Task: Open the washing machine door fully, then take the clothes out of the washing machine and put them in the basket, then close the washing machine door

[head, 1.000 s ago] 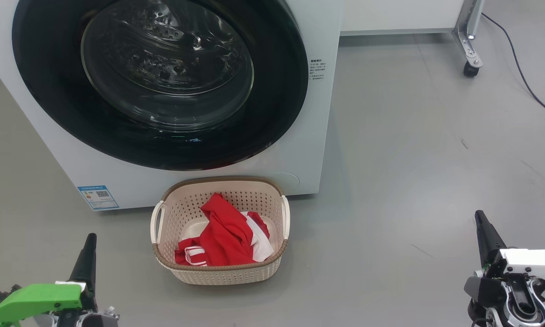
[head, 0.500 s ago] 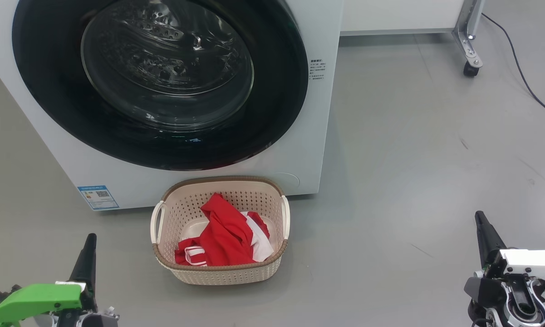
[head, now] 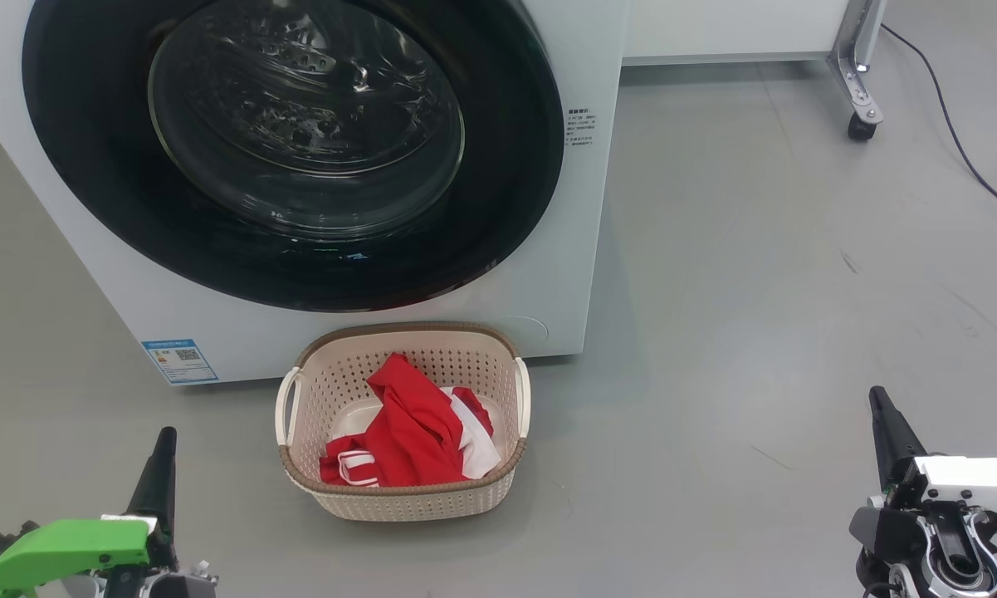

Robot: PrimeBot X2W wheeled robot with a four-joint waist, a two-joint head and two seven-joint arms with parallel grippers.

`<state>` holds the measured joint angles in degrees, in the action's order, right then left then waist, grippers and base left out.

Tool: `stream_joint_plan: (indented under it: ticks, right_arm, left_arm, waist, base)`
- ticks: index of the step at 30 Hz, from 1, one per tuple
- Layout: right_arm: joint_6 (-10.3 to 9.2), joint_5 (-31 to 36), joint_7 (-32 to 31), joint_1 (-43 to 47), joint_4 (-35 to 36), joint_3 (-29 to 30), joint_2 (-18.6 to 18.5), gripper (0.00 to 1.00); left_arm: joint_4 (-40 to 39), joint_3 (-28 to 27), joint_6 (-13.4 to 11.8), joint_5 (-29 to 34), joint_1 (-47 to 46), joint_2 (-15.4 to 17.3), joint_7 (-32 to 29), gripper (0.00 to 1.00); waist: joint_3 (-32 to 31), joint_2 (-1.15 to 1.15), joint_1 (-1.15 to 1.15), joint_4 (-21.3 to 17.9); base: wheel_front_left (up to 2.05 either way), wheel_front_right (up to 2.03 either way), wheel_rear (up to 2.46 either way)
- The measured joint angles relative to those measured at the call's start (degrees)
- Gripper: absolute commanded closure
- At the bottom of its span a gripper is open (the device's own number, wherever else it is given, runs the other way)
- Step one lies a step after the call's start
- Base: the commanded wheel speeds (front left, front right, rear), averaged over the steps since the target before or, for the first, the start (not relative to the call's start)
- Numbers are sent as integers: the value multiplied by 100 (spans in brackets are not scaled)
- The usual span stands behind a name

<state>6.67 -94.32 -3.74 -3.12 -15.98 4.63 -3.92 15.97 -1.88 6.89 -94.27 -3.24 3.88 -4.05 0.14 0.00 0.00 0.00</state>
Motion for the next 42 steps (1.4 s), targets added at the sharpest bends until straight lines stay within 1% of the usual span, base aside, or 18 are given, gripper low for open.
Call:
stream_joint_plan:
  ticks: [3, 42]
  right_arm:
    - [29, 0, 0, -1, -5, 1, 0, 100]
    - [30, 0, -7, -2, -14, 20, 2, 100]
  left_arm:
    - [1, -1, 0, 0, 0, -1, 0, 100]
    - [7, -15, 1, 0, -2, -3, -1, 100]
  waist:
    - [0, 0, 0, 0]
    - [0, 0, 0, 0]
  base:
    - [0, 0, 0]
    - [0, 0, 0]
